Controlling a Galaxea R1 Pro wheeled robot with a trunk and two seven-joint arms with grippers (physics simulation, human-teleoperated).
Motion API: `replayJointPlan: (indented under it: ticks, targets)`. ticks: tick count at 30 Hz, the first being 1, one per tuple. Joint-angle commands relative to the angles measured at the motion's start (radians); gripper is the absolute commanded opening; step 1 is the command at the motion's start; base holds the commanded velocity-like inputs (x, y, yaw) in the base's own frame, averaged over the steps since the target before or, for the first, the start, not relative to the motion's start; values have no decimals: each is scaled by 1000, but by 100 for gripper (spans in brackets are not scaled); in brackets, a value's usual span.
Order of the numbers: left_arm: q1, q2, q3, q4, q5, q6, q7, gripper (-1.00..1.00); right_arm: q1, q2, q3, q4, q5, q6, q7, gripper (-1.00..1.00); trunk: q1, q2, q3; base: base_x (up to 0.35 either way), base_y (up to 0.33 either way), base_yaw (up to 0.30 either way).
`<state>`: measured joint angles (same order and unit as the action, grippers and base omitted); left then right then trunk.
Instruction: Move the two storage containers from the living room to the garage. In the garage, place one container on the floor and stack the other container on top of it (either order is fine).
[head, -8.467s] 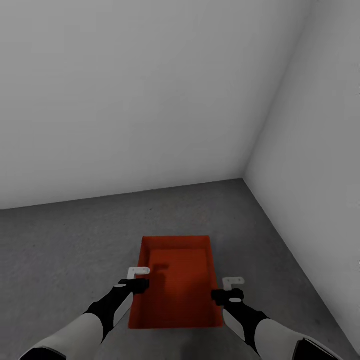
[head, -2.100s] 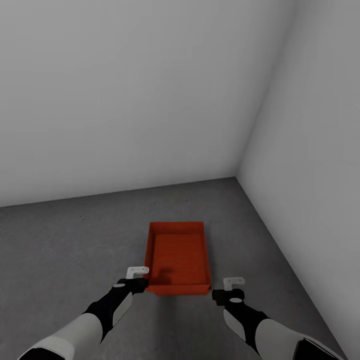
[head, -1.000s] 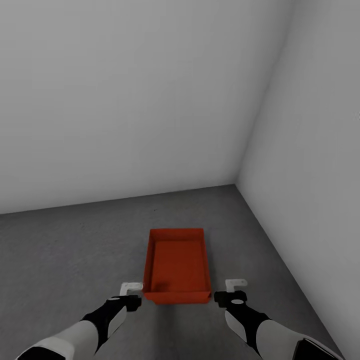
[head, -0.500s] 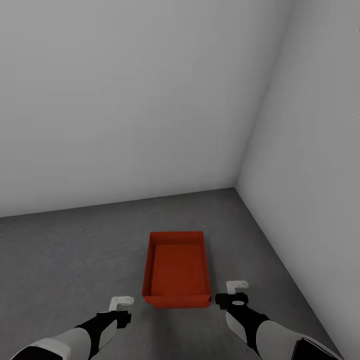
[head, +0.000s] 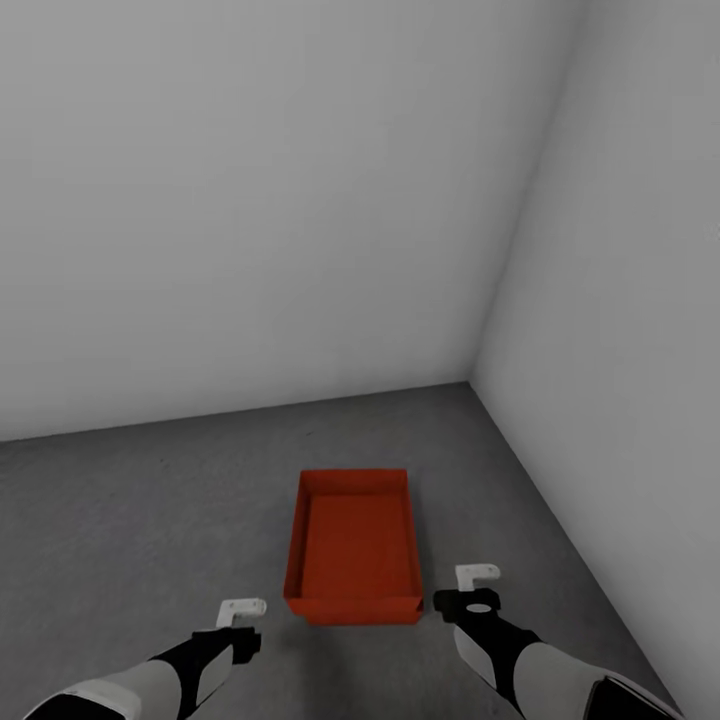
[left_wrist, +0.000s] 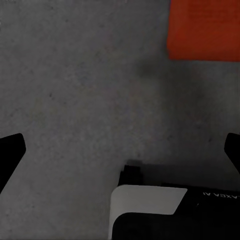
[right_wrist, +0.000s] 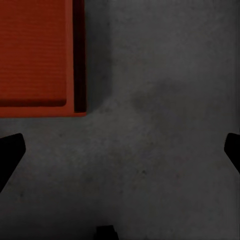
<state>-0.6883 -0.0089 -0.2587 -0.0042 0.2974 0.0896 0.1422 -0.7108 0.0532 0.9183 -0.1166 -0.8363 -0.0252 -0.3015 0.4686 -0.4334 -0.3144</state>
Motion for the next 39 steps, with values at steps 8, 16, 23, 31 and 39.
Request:
replayJointPlan:
  ticks: [8,16,23,31,39]
  targets:
    - [8,0,-9,0,7,3,3,100,3,0,8,4,-10,5,-4,100,1,-2,11,0,0,0]
    - [15,1,-9,0,9,-18,3,100,11,0,8,4,-10,5,-2,100,1,-2,24,0,0,0]
    - [66,-1,-9,0,8,-25,4,100,11,0,8,3,-10,5,-2,100,1,-2,35,0,0,0]
    - [122,1,-8,0,8,-26,3,100,11,0,8,3,-10,5,0,100,1,-2,47,0,0,0]
    - [156,2,-8,0,10,-60,3,100,11,1,8,3,-10,5,1,100,1,-2,60,0,0,0]
